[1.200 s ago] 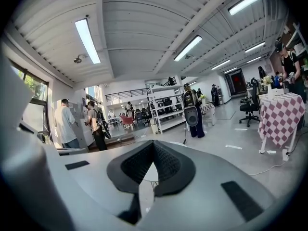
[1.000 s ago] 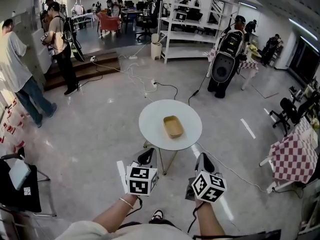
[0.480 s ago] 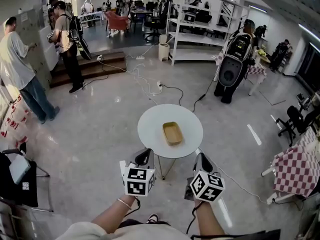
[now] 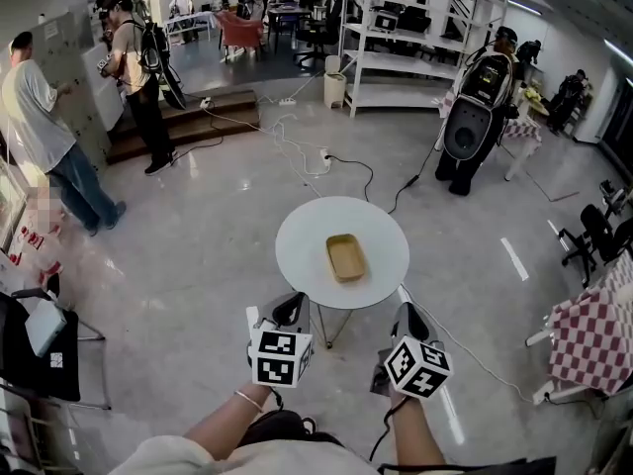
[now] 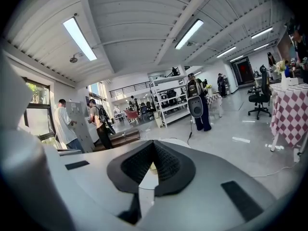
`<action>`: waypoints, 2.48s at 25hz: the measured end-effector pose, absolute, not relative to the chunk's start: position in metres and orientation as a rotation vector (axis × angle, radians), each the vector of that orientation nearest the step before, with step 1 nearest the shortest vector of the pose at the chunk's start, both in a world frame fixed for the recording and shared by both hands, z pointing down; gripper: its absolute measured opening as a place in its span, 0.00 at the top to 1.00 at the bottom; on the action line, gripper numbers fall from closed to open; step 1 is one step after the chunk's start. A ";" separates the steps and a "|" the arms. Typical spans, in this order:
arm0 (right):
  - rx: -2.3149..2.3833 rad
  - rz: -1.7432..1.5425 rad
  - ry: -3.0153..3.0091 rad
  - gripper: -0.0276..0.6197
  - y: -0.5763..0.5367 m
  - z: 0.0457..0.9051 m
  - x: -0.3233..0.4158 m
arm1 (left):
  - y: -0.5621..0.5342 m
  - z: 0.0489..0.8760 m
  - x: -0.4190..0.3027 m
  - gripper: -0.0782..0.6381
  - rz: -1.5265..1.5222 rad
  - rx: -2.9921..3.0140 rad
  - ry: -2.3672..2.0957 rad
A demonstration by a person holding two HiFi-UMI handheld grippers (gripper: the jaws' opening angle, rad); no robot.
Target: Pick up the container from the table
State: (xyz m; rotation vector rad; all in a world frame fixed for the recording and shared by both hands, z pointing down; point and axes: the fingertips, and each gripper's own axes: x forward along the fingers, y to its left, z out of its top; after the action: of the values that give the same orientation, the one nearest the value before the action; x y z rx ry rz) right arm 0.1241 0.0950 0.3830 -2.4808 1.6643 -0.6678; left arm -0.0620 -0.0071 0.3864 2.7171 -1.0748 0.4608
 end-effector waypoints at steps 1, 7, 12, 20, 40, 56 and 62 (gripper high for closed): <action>-2.483 -0.671 1.662 0.92 0.096 0.384 0.125 | -0.007 0.387 -0.061 0.88 0.464 2.717 -1.075; -2.513 -0.680 1.652 0.92 0.104 0.389 0.133 | -0.004 0.399 -0.055 0.88 0.488 2.716 -1.060; -2.517 -0.717 1.653 0.92 0.107 0.398 0.133 | -0.003 0.404 -0.045 0.88 0.505 2.730 -1.026; -2.517 -0.703 1.668 0.92 0.089 0.398 0.133 | -0.024 0.398 -0.028 0.88 0.462 2.754 -1.010; -2.543 -0.708 1.641 0.92 0.003 0.391 0.184 | -0.116 0.397 0.021 0.88 0.425 2.755 -0.998; -2.568 -0.587 1.762 0.92 -0.115 0.357 0.208 | -0.223 0.391 0.041 0.88 0.325 2.684 -1.035; -2.571 -0.588 1.732 0.92 -0.137 0.362 0.223 | -0.244 0.393 0.054 0.88 0.322 2.703 -0.983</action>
State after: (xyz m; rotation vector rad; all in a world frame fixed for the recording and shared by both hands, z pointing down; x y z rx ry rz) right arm 0.2233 -0.1371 0.3619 -2.5707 1.7318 -0.5877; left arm 0.0542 -0.2438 0.3925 2.7027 -0.9830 0.3220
